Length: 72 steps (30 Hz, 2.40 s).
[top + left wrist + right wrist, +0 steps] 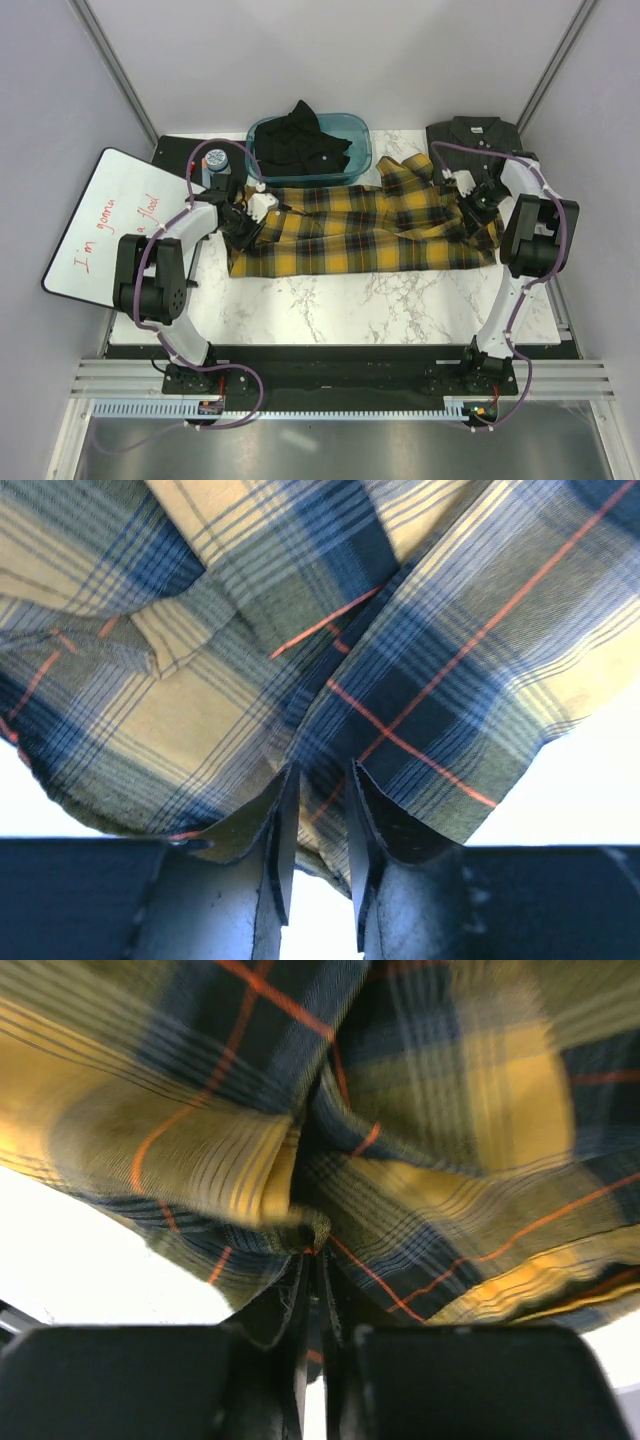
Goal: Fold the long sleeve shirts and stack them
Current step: Fold the shirt
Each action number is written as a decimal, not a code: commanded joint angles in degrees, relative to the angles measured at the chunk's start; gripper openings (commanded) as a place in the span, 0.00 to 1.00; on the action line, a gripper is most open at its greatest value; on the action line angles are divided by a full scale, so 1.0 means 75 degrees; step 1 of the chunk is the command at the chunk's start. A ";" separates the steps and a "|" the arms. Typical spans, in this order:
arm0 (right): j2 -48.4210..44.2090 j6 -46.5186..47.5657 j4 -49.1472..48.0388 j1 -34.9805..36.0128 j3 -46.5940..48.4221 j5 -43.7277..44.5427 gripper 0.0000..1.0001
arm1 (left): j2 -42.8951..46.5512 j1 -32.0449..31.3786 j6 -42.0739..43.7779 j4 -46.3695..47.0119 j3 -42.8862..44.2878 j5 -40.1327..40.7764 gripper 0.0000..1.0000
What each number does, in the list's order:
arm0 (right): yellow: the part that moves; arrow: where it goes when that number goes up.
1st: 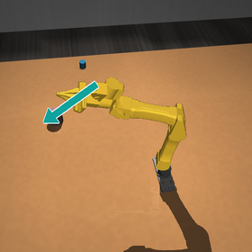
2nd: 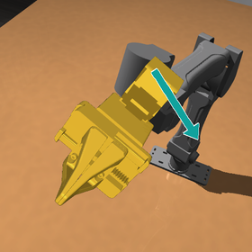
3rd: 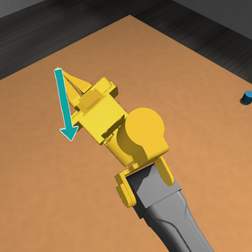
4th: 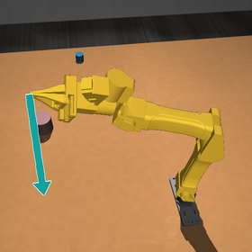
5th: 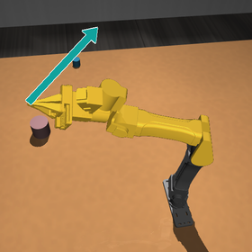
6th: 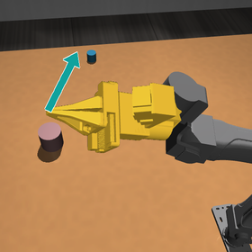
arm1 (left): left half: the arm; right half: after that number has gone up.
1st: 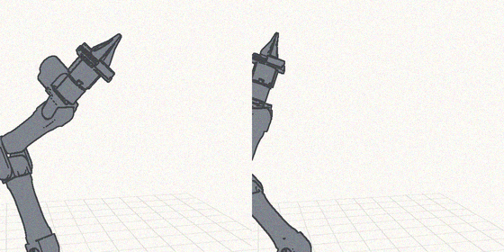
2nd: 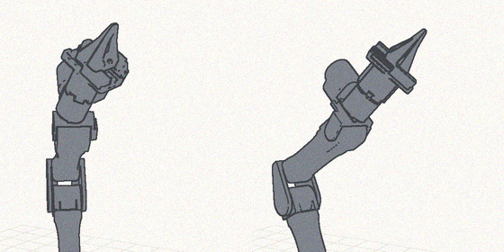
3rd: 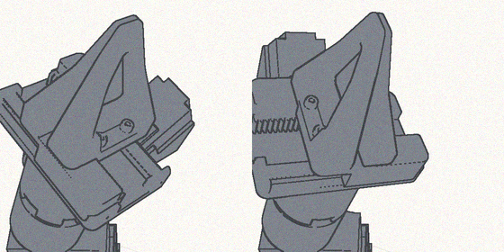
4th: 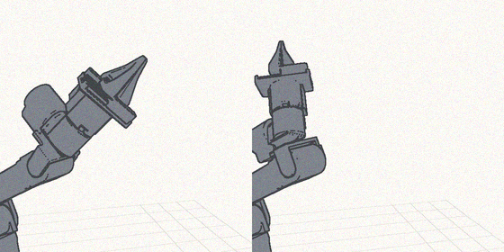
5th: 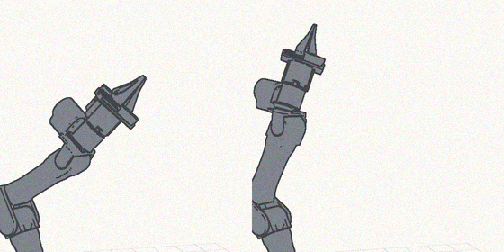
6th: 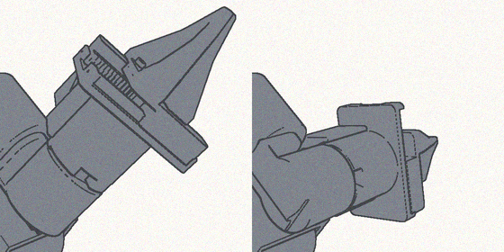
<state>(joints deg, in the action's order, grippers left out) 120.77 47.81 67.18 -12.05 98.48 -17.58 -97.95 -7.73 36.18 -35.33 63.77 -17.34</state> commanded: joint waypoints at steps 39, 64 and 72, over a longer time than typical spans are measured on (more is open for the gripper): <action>-0.2296 0.1018 -0.0896 -0.0853 -0.4855 0.1289 0.52 | 0.1316 -0.0282 0.0554 -0.0702 -0.2513 0.0402 0.25; -0.0272 -0.4546 -0.2908 0.1149 0.1799 -0.1137 0.70 | 0.3556 -0.0294 -0.0231 -0.1184 -0.0475 -0.2387 0.81; 0.1286 -0.5189 -0.3719 0.1771 0.2514 0.0386 0.60 | 0.3720 -0.0282 -0.0289 -0.1184 -0.0662 -0.2293 0.81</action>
<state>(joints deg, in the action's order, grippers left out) 126.43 15.42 44.95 1.34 113.60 -21.58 -71.59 -9.87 36.03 -45.84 58.35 -32.80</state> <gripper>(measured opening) 0.631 0.808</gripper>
